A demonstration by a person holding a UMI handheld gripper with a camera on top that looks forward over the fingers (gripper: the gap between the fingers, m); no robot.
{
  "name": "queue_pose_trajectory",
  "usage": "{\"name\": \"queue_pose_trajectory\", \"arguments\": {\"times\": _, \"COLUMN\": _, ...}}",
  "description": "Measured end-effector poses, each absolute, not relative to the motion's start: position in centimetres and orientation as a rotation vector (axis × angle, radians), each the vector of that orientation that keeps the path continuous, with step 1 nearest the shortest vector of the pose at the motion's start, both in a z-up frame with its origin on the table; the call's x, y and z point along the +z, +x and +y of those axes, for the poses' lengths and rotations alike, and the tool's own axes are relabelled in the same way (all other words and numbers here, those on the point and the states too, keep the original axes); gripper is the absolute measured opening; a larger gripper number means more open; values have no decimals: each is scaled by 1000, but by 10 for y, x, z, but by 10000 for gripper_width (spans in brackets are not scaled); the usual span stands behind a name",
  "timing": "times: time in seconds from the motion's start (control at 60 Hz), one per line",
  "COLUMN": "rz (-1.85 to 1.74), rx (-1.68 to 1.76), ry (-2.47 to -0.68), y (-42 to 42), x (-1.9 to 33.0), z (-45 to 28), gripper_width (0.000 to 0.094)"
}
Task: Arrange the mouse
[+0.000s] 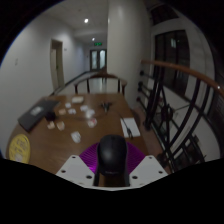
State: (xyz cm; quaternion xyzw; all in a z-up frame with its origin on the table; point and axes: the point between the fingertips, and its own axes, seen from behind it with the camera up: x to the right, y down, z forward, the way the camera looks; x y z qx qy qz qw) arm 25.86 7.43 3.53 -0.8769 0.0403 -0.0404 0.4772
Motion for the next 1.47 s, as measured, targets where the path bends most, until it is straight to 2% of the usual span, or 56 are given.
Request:
{"name": "queue_pose_trajectory", "arguments": {"times": 0.15, "rz": 66, "rx": 0, "ry": -1918, "y": 143, "x": 170, "z": 53, "gripper_width": 344}}
{"name": "queue_pose_trajectory", "arguments": {"times": 0.2, "rz": 24, "rx": 33, "ry": -1884, "y": 89, "x": 192, "z": 42, "gripper_width": 342}}
{"name": "queue_pose_trajectory", "arguments": {"times": 0.25, "rz": -16, "rx": 81, "ry": -1853, "y": 30, "x": 200, "z": 35, "gripper_width": 343}}
{"name": "queue_pose_trajectory", "arguments": {"times": 0.317, "rz": -116, "rx": 109, "ry": -1872, "y": -44, "x": 182, "z": 38, "gripper_width": 341}}
{"name": "queue_pose_trajectory", "arguments": {"times": 0.417, "rz": -166, "rx": 186, "ry": -2007, "y": -124, "x": 110, "z": 29, "gripper_width": 343}}
{"name": "queue_pose_trajectory", "arguments": {"times": 0.533, "rz": -167, "rx": 173, "ry": -2130, "y": -154, "x": 40, "z": 24, "gripper_width": 342}}
{"name": "queue_pose_trajectory", "arguments": {"times": 0.717, "rz": -179, "rx": 155, "ry": -2246, "y": -165, "x": -14, "z": 13, "gripper_width": 350}}
{"name": "queue_pose_trajectory", "arguments": {"times": 0.733, "rz": -167, "rx": 163, "ry": -2233, "y": -166, "x": -14, "z": 15, "gripper_width": 351}}
{"name": "queue_pose_trajectory", "arguments": {"times": 0.75, "rz": -159, "rx": 169, "ry": -2224, "y": -165, "x": -11, "z": 18, "gripper_width": 394}}
{"name": "queue_pose_trajectory", "arguments": {"times": 0.867, "rz": -225, "rx": 195, "ry": -2236, "y": -168, "x": -13, "z": 19, "gripper_width": 522}}
{"name": "queue_pose_trajectory", "arguments": {"times": 0.967, "rz": -372, "rx": 278, "ry": -2232, "y": -176, "x": -3, "z": 0, "gripper_width": 810}}
{"name": "queue_pose_trajectory", "arguments": {"times": 1.0, "rz": -396, "rx": 301, "ry": -2209, "y": -174, "x": 3, "z": -6, "gripper_width": 881}}
{"name": "queue_pose_trajectory", "arguments": {"times": 1.05, "rz": -404, "rx": 309, "ry": -2177, "y": -164, "x": 15, "z": -15, "gripper_width": 844}}
{"name": "queue_pose_trajectory", "arguments": {"times": 1.25, "rz": -374, "rx": 335, "ry": -2053, "y": -82, "x": 58, "z": -74, "gripper_width": 853}}
{"name": "queue_pose_trajectory", "arguments": {"times": 1.467, "rz": -168, "rx": 299, "ry": -2016, "y": 34, "x": 61, "z": -114, "gripper_width": 855}}
